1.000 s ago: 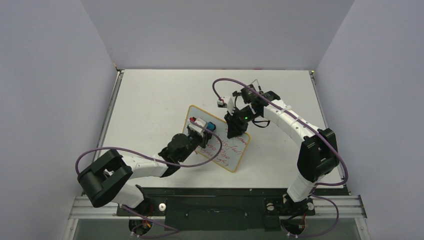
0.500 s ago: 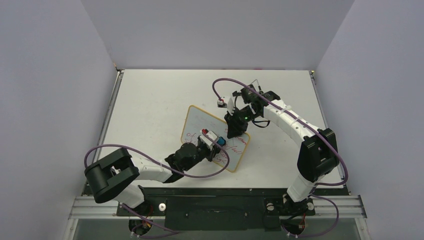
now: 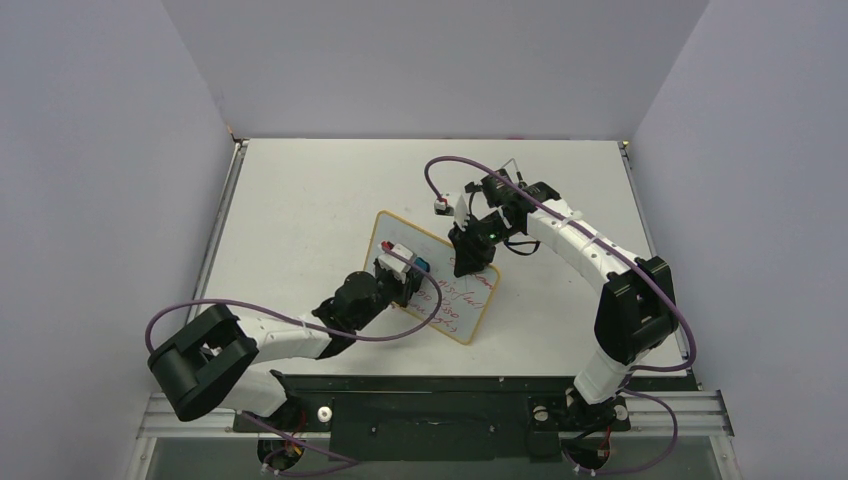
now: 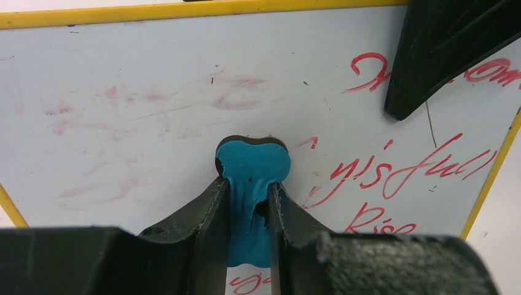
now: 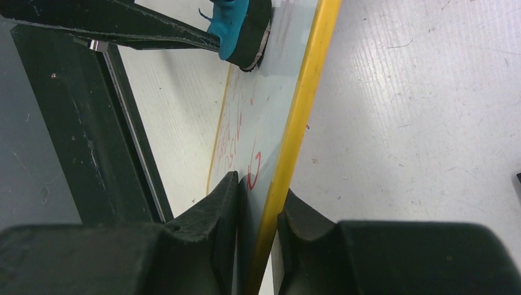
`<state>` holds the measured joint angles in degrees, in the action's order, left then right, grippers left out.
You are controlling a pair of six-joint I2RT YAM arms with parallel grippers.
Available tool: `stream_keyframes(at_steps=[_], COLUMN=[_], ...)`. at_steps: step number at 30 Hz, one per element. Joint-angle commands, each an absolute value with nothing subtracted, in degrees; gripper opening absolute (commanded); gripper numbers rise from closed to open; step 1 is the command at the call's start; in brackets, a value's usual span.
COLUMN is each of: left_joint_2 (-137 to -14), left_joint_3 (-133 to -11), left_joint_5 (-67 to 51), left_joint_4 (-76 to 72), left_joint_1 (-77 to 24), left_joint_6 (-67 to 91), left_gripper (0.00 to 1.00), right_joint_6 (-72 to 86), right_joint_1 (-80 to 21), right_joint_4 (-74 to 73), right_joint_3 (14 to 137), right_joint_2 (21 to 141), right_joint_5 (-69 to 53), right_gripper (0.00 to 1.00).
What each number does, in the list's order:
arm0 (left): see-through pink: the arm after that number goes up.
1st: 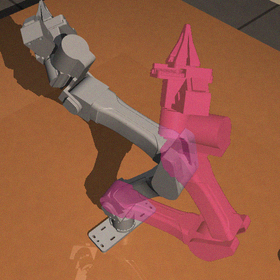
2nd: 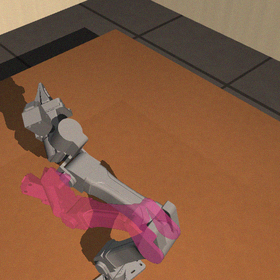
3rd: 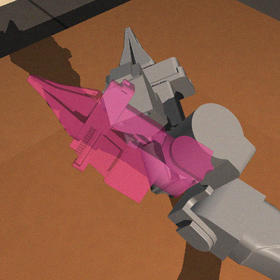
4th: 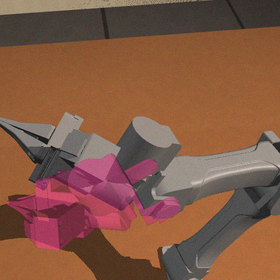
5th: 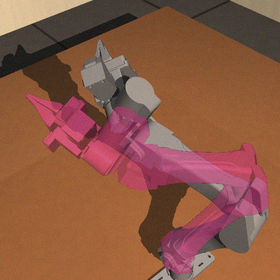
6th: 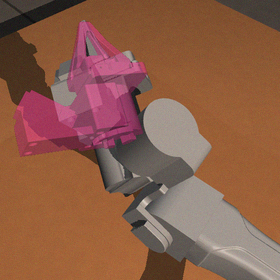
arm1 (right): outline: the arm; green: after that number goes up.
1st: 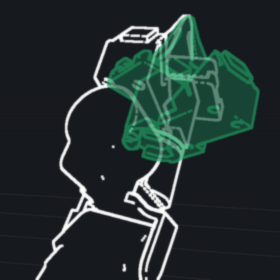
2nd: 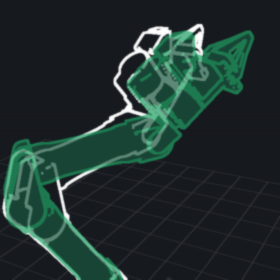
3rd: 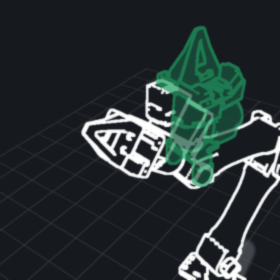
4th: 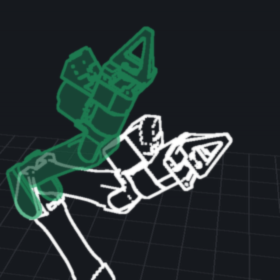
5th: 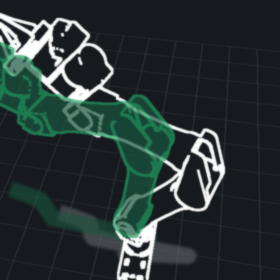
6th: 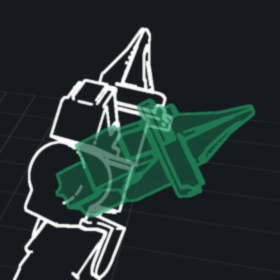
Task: Erase the whiteboard
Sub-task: Erase the whiteboard at the center of the board.
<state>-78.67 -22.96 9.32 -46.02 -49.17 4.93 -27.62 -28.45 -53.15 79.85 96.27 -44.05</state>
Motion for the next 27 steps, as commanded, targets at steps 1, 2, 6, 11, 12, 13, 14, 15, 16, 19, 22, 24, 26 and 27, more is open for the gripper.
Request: stream_keyframes(at_steps=[1,2,6,11,12,13,14,15,16,19,22,24,26,27], left_joint_2=[-78.3,-78.6,-80.2,-81.7,-82.0,-82.1,-82.3,-82.4,-82.6,-82.8,-82.6,-82.4,-82.2,-82.1], left_joint_3=[-22.6,-22.3,-22.6,-26.2,-26.9,-28.5,-29.2,-30.6,-31.1,-32.8,-33.4,-33.0,-32.1,-31.3], left_joint_5=[9.4,9.3,9.2,10.8,11.9,12.6,14.2,14.8,16.4,18.8,21.6,22.7,23.3,23.5], left_joint_4=[-44.6,-44.9,-46.6,-46.6,-45.7,-45.2,-44.1,-43.8,-43.5,-43.4,-42.5,-42.0,-41.8,-41.7], left_joint_1=[-49.1,-49.5,-52.7,-54.3,-54.4,-54.4,-54.6,-54.7,-54.9,-55.3,-55.5,-55.6,-55.6,-55.5], left_joint_6=[5.0,5.0,4.5,4.5,4.6,5.0,5.2,5.3,5.3,5.3,5.6,6.0,6.5,6.8], left_gripper=[0.0,0.0,0.0,0.0,0.0,0.0,0.0,0.0,0.0,0.0,0.0,0.0,0.0,0.0], right_joint_6=[-33.3,-33.3,-33.3,-33.3,-33.3,-33.3,-33.3,-33.3,-33.3,-33.3,-33.4,-33.4,-33.4,-33.4], right_joint_1=[-30.3,-30.3,-30.5,-30.5,-30.5,-30.5,-30.5,-30.6,-30.5,-30.5,-30.5,-30.5,-30.5,-30.5], right_joint_4=[-56.2,-56.2,-56.2,-56.2,-56.2,-56.2,-56.2,-56.2,-56.2,-56.2,-56.2,-56.2,-56.2,-56.2], right_joint_3=[78.3,78.3,78.4,78.3,78.4,78.3,78.3,78.3,78.3,78.3,78.3,78.3,78.3,78.3], right_joint_2=[98.0,97.9,98.2,98.3,98.3,98.3,98.3,98.2,98.3,98.2,98.2,98.2,98.1,98.2], right_joint_5=[-40.1,-40.1,-40.0,-40.0,-40.0,-39.9,-39.8,-39.8,-39.9,-39.8,-39.8,-39.8,-39.8,-39.8], right_gripper=[0.0,0.0,0.0,0.0,0.0,0.0,0.0,0.0,0.0,0.0,0.0,0.0,0.0,0.0])
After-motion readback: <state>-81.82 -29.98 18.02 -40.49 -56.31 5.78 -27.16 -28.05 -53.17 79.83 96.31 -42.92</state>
